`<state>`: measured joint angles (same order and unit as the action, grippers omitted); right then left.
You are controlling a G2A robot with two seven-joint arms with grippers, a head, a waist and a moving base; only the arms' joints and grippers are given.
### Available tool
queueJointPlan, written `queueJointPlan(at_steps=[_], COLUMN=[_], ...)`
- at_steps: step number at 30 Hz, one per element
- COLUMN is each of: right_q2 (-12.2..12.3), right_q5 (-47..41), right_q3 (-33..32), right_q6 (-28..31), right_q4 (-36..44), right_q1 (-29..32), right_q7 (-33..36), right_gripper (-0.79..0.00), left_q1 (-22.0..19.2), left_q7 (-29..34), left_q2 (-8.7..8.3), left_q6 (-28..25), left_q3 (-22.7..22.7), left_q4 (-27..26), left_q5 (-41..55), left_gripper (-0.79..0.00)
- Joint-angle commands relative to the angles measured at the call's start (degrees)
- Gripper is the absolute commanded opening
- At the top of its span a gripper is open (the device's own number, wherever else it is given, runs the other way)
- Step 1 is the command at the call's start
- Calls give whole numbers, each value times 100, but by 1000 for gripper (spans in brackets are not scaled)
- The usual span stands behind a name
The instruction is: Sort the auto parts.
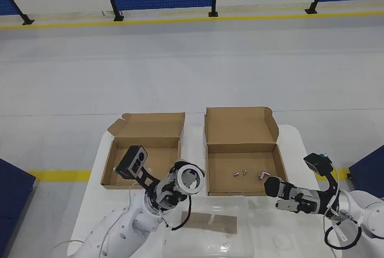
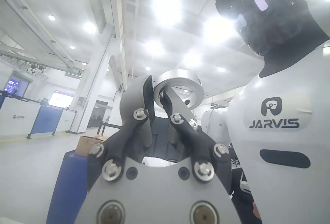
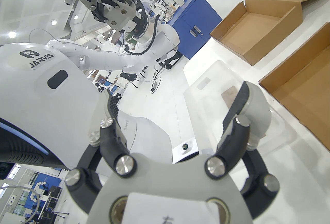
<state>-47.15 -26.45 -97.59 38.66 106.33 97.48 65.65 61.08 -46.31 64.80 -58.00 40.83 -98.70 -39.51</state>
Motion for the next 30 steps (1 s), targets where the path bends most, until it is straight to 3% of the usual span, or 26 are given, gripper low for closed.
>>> queueJointPlan(at_steps=[1,20,30], right_q2=[0,0,0], right_q5=[-4,-4,-4], right_q3=[0,0,0], right_q6=[0,0,0], right_q4=[0,0,0], right_q1=[0,0,0], right_q7=[0,0,0], right_gripper=[0,0,0], left_q1=[-3,40,173], left_q7=[0,62,-5], left_q2=[-2,5,272], left_q6=[0,77,7], left_q3=[-2,11,456], left_q4=[1,-45,-708], left_q5=[-3,44,-92], left_gripper=[-785,-785,-785])
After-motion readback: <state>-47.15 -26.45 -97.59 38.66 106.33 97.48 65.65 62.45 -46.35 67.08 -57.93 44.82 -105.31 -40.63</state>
